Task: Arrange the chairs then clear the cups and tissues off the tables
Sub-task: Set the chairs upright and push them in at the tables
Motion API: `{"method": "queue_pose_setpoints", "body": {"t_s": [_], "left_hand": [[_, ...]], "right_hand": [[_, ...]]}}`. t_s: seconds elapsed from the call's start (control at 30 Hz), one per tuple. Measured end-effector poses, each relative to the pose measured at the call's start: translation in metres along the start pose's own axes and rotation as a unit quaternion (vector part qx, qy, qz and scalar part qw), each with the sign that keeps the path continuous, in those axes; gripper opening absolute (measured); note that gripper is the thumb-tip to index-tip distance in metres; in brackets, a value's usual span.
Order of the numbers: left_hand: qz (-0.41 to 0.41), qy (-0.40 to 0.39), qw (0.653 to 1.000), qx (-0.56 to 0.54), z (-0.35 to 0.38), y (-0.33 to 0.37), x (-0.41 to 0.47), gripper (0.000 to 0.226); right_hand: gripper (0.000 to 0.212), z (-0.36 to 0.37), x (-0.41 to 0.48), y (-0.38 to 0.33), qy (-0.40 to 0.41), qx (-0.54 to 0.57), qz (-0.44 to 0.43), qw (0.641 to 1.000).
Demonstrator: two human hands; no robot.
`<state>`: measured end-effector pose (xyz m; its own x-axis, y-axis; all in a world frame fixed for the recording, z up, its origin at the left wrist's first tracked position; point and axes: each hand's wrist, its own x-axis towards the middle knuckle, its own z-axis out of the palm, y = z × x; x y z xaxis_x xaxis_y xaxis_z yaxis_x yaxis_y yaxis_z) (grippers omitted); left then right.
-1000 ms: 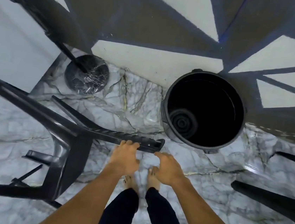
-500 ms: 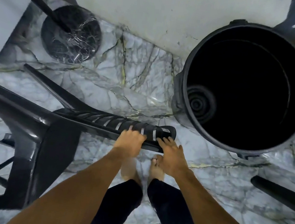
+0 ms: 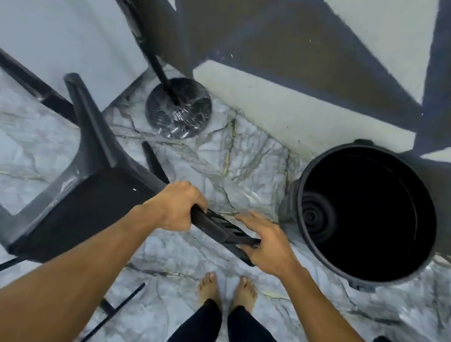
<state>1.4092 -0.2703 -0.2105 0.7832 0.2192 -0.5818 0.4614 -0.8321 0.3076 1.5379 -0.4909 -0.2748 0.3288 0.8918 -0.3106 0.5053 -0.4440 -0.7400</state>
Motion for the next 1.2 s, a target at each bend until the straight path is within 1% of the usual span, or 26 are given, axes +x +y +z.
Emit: {"method": "queue_pose_setpoints", "body": {"t_s": [0.03,0.1,0.13,0.2,0.23,0.27,0.33,0.4,0.43,0.47,0.5,0.57,0.6,0.63,0.67,0.73,0.77,0.8,0.87,0.9,0.93,0.97,1.0,1.07,1.13,1.2], "left_hand": [[-0.005,0.019,0.999,-0.032,-0.015,-0.006,-0.016,0.051],[-0.014,0.064,0.995,-0.076,-0.043,-0.018,-0.047,0.047],[-0.014,0.099,0.991,-0.09,-0.053,-0.027,-0.06,0.052],[-0.026,0.18,0.973,-0.14,-0.067,-0.036,-0.097,0.092],[-0.043,0.232,0.951,-0.201,-0.071,-0.037,-0.12,0.109],[-0.058,0.287,0.913,-0.283,-0.074,-0.034,-0.143,0.115],[-0.07,0.39,0.817,-0.418,-0.069,-0.024,-0.182,0.107],[-0.096,0.457,0.747,-0.473,-0.053,-0.014,-0.206,0.1],[-0.113,0.466,0.728,-0.49,-0.043,-0.007,-0.214,0.101],[-0.125,0.46,0.72,-0.505,-0.033,0.002,-0.22,0.103],[-0.129,0.442,0.72,-0.519,-0.022,0.012,-0.223,0.105],[-0.114,0.401,0.73,-0.542,-0.006,0.04,-0.225,0.11],[-0.121,0.399,0.728,-0.544,-0.001,0.053,-0.221,0.112],[-0.149,0.415,0.715,-0.542,0.001,0.063,-0.215,0.111],[-0.201,0.438,0.692,-0.538,-0.001,0.068,-0.207,0.106],[-0.305,0.484,0.637,-0.518,-0.008,0.067,-0.191,0.082],[-0.332,0.502,0.611,-0.515,-0.012,0.066,-0.186,0.073],[-0.342,0.519,0.596,-0.508,-0.018,0.064,-0.181,0.069],[-0.354,0.541,0.586,-0.488,-0.032,0.062,-0.176,0.07],[-0.355,0.558,0.574,-0.482,-0.041,0.06,-0.176,0.071],[-0.352,0.576,0.56,-0.481,-0.048,0.057,-0.176,0.071],[-0.35,0.588,0.553,-0.476,-0.054,0.052,-0.176,0.071],[-0.352,0.593,0.557,-0.463,-0.058,0.048,-0.178,0.07],[-0.364,0.583,0.578,-0.439,-0.062,0.041,-0.182,0.067],[-0.397,0.57,0.596,-0.404,-0.066,0.039,-0.185,0.066],[-0.438,0.544,0.616,-0.363,-0.068,0.04,-0.182,0.076]], "right_hand": [[0.051,-0.007,0.002,-0.023,-0.01,0.0,-0.018,1.0],[0.053,-0.019,0.006,-0.067,-0.037,-0.004,-0.021,0.999],[0.054,-0.025,0.009,-0.087,-0.047,-0.006,-0.016,0.999],[0.049,-0.034,0.014,-0.127,-0.063,-0.02,-0.021,0.998],[0.045,-0.038,0.017,-0.148,-0.072,-0.029,-0.025,0.997],[0.038,-0.04,0.02,-0.169,-0.081,-0.038,-0.03,0.996],[0.025,-0.041,0.026,-0.213,-0.096,-0.055,-0.045,0.993],[0.019,-0.038,0.034,-0.254,-0.098,-0.063,-0.076,0.99],[0.026,-0.035,0.039,-0.273,-0.094,-0.061,-0.097,0.989],[0.032,-0.034,0.044,-0.291,-0.09,-0.062,-0.114,0.987],[0.032,-0.031,0.049,-0.307,-0.09,-0.065,-0.126,0.986],[0.019,-0.026,0.063,-0.337,-0.098,-0.07,-0.14,0.983],[0.013,-0.023,0.069,-0.35,-0.103,-0.068,-0.148,0.981],[0.01,-0.022,0.076,-0.361,-0.109,-0.06,-0.157,0.98],[0.011,-0.021,0.082,-0.372,-0.116,-0.059,-0.165,0.978],[0.016,-0.023,0.097,-0.384,-0.142,-0.061,-0.181,0.971],[0.017,-0.025,0.104,-0.385,-0.159,-0.059,-0.188,0.967],[0.028,-0.03,0.11,-0.386,-0.172,-0.049,-0.195,0.964],[0.073,-0.039,0.119,-0.38,-0.193,-0.059,-0.217,0.955],[0.088,-0.044,0.123,-0.377,-0.19,-0.093,-0.25,0.945],[0.093,-0.049,0.126,-0.375,-0.171,-0.15,-0.297,0.927],[0.088,-0.054,0.127,-0.374,-0.139,-0.212,-0.357,0.899],[0.076,-0.058,0.131,-0.376,-0.12,-0.256,-0.416,0.865],[0.049,-0.064,0.141,-0.381,-0.144,-0.29,-0.499,0.804],[0.04,-0.063,0.156,-0.384,-0.174,-0.286,-0.532,0.778],[0.04,-0.063,0.171,-0.387,-0.171,-0.293,-0.539,0.77]]}}
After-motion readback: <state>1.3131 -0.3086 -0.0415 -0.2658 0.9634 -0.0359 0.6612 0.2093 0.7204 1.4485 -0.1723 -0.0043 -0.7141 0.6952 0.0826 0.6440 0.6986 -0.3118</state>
